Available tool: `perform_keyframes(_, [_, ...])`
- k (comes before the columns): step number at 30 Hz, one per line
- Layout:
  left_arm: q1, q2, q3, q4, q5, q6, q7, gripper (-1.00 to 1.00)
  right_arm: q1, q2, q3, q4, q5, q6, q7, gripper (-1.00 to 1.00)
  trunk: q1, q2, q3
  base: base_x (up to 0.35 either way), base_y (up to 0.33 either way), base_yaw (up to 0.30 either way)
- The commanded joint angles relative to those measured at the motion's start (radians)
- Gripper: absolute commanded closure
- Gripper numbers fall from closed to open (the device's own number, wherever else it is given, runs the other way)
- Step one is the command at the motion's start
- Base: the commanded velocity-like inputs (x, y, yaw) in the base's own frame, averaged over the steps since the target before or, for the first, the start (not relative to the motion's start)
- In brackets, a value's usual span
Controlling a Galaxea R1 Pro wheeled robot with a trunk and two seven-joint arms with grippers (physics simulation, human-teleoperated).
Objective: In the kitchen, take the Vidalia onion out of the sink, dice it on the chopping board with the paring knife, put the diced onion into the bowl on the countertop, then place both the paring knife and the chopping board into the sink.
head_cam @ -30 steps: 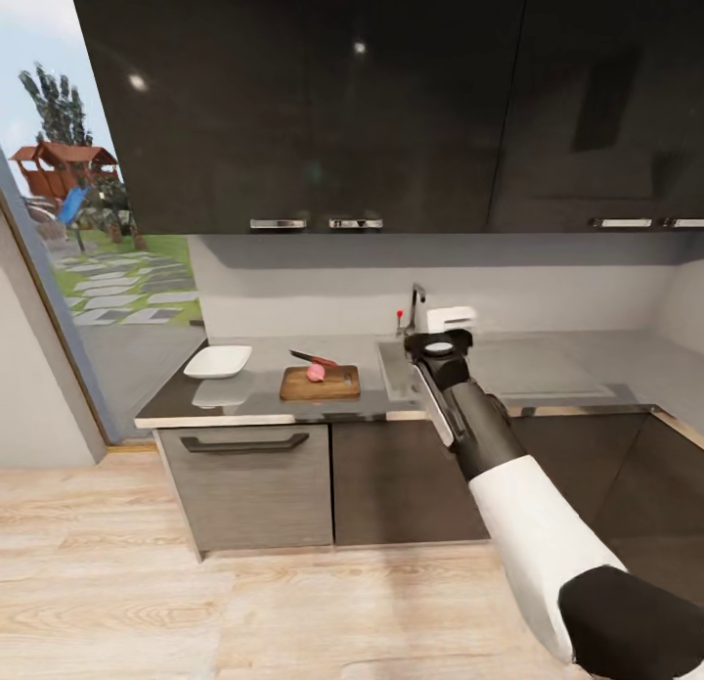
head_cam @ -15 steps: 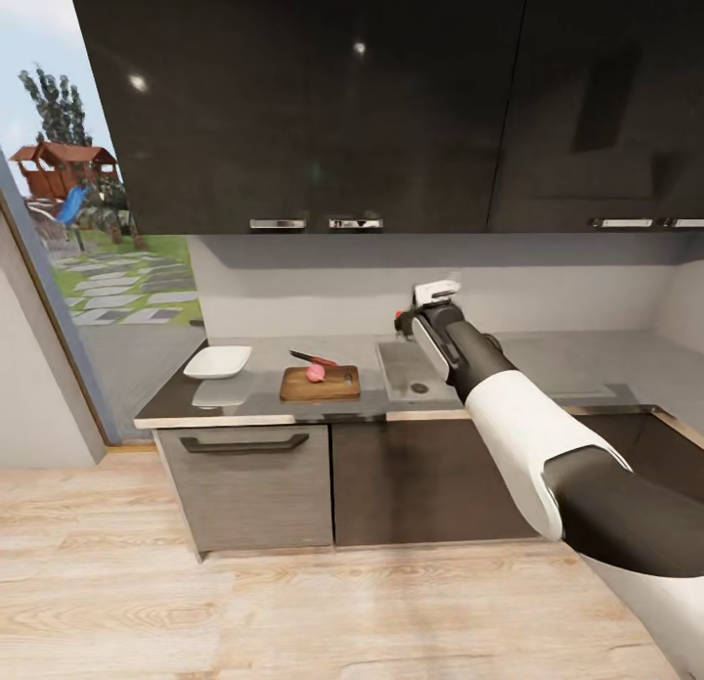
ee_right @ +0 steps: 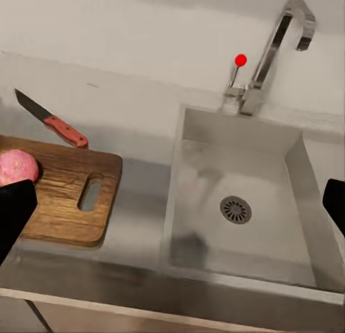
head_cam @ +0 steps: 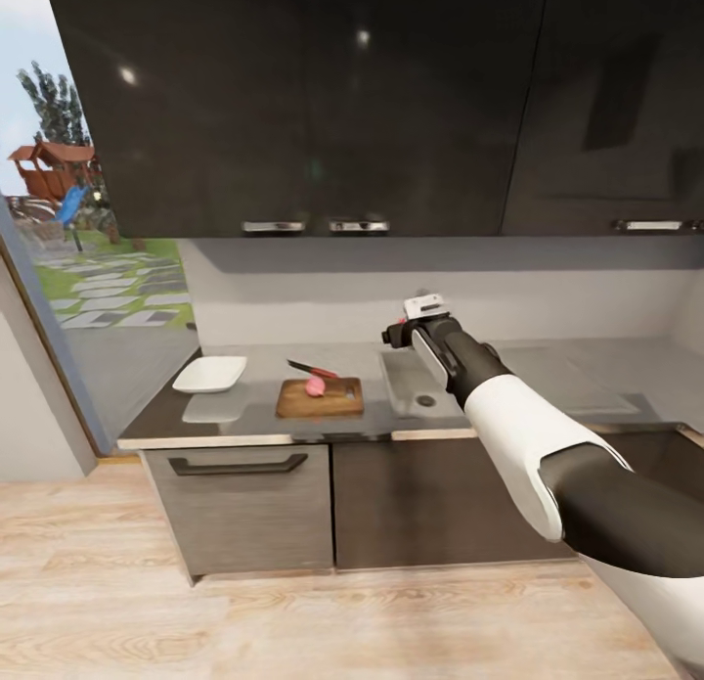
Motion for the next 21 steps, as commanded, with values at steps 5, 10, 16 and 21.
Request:
perform_keyframes(5, [-0.002,0.000,-0.007,0.003,0.007,-0.006,0.000,-1.00,-0.001,-0.001,0.007,0.024,-0.010,0.003,0.043,-1.00,0.001,-0.002,-0.002,0.291,0.193,0.000])
perform_keyframes(10, [-0.002,0.000,-0.006,0.002,0.007,-0.006,0.000,-1.00,0.000,-0.002,0.007,0.040,-0.011,0.002,0.058,-1.00,0.001,-0.002,-0.002,0.283,0.222,0.000])
perform_keyframes(16, [-0.002,0.000,-0.006,0.002,0.007,-0.006,0.002,-1.00,0.002,-0.002,0.007,0.043,-0.010,0.003,0.117,-1.00,0.001,-0.002,-0.002,0.282,0.209,0.000])
perform_keyframes(21, [-0.002,0.000,-0.006,0.002,0.007,-0.006,0.001,-1.00,0.002,-0.006,0.006,0.071,-0.006,0.003,0.126,-1.00,0.001,-0.002,-0.002,0.295,0.036,0.018])
